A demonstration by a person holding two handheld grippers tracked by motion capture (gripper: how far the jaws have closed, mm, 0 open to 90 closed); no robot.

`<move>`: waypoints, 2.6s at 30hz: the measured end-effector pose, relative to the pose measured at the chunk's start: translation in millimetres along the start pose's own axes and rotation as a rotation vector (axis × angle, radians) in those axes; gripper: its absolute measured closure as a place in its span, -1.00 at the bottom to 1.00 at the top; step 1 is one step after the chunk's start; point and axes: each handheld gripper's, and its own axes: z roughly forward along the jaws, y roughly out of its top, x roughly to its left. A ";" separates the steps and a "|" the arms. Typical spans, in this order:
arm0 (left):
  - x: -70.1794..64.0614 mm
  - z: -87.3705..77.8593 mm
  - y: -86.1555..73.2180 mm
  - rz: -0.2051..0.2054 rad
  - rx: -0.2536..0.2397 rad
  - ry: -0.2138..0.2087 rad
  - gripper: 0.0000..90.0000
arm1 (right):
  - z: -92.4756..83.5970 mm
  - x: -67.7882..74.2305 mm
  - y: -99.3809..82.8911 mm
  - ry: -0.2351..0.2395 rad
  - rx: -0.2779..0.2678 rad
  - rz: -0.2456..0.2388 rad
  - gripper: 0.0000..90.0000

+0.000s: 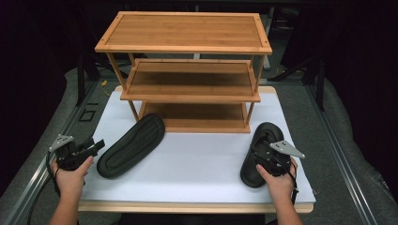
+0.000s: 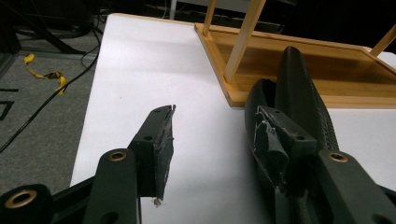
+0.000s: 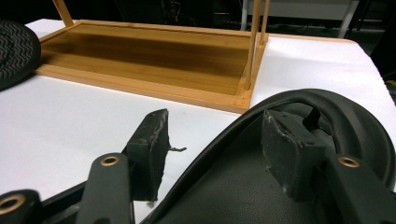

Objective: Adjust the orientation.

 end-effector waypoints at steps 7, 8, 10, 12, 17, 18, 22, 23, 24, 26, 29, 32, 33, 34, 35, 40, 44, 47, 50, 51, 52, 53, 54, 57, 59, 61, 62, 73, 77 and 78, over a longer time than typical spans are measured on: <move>-2.0 0.4 0.2 0.007 0.008 -0.007 0.03 | -0.1 -1.4 0.6 0.011 -0.003 0.000 -0.08; -2.5 -0.2 0.2 0.009 0.006 -0.012 0.02 | -0.5 -1.7 1.1 0.016 0.004 -0.001 -0.08; -2.9 -0.6 0.6 0.005 0.005 -0.014 -0.03 | -2.3 -0.6 1.9 0.018 -0.014 0.002 -0.08; -3.1 -0.8 1.1 0.002 0.007 -0.014 -0.03 | -2.8 -0.2 1.9 0.015 -0.014 0.005 -0.10; -4.9 1.0 2.0 0.010 0.016 -0.010 -0.07 | -3.1 -0.8 1.7 0.005 -0.013 0.010 -0.13; -5.3 1.7 2.3 0.010 0.021 -0.008 -0.07 | -2.5 -1.1 1.6 0.007 -0.010 0.012 -0.13; -8.3 4.0 2.9 0.020 0.026 -0.015 -0.03 | -0.7 -1.8 1.2 0.008 -0.003 0.009 -0.13; -8.8 4.1 2.9 0.024 0.027 -0.017 0.00 | -1.0 -1.4 1.3 0.006 -0.006 0.010 -0.13; -9.8 4.9 3.4 0.028 0.029 -0.019 0.04 | -1.7 -1.1 1.4 0.001 -0.009 0.006 -0.12; -9.5 7.8 6.5 0.026 0.039 -0.038 0.08 | -2.5 -0.6 1.3 0.004 -0.010 0.008 -0.12; -6.6 13.9 15.0 0.016 0.059 -0.070 0.16 | -3.8 0.7 1.8 -0.002 -0.024 0.011 -0.11; -5.9 17.5 20.6 0.019 0.065 -0.084 0.25 | -4.5 1.8 2.3 0.006 -0.030 0.007 -0.11; -6.1 19.4 21.9 0.019 0.063 -0.090 0.25 | -4.5 1.8 2.3 0.006 -0.030 0.007 -0.11; -6.6 22.2 23.3 0.031 0.070 -0.092 0.29 | -4.7 2.4 2.4 0.002 -0.033 0.002 -0.11; -7.0 24.4 24.4 0.048 0.076 -0.088 0.40 | -5.5 3.0 2.7 -0.012 -0.037 -0.005 -0.11; -8.5 35.5 27.4 0.104 0.125 -0.097 0.55 | -6.2 1.1 2.7 -0.016 -0.034 0.001 -0.10; -8.8 40.6 24.3 0.112 0.172 -0.126 0.74 | -5.1 -0.5 1.9 -0.015 -0.057 0.022 -0.10; -12.8 39.6 22.7 0.116 0.172 -0.177 0.89 | -5.2 -0.7 1.8 -0.015 -0.043 0.025 -0.10; -15.4 39.9 21.9 0.128 0.179 -0.200 0.92 | -5.4 0.2 1.9 -0.012 -0.041 0.021 -0.10; -16.0 39.7 21.7 0.130 0.176 -0.199 0.92 | -5.4 0.2 1.9 -0.012 -0.041 0.021 -0.10; -15.8 39.4 22.0 0.125 0.175 -0.209 0.93 | -5.6 0.5 1.9 -0.015 -0.039 0.023 -0.10; -15.8 39.4 22.0 0.125 0.175 -0.209 0.93 | -5.6 0.5 1.9 -0.015 -0.039 0.023 -0.10; -15.4 39.5 22.2 0.124 0.175 -0.215 0.94 | -5.0 0.5 1.6 -0.017 -0.042 0.028 -0.11; -13.3 39.9 22.8 0.109 0.173 -0.244 0.96 | -4.7 -0.1 1.4 -0.022 -0.036 0.023 -0.11; -15.2 39.2 22.9 0.107 0.166 -0.252 0.97 | -4.4 -0.2 1.3 -0.021 -0.038 0.024 -0.11; -17.7 36.9 23.4 0.114 0.164 -0.267 0.97 | -4.6 -0.4 1.3 -0.020 -0.039 0.024 -0.11; -17.7 36.9 23.4 0.114 0.164 -0.267 0.97 | -4.6 -0.4 1.3 -0.020 -0.039 0.024 -0.11; -39.7 36.3 26.7 0.180 0.169 -0.275 0.97 | -5.5 -1.8 1.5 -0.018 -0.038 0.038 -0.10; -36.4 35.5 31.1 0.166 0.152 -0.255 0.98 | -5.0 -2.4 1.2 -0.015 -0.038 0.042 -0.09; -33.5 37.0 31.5 0.165 0.158 -0.226 0.98 | -5.0 -2.4 1.2 -0.014 -0.038 0.043 -0.09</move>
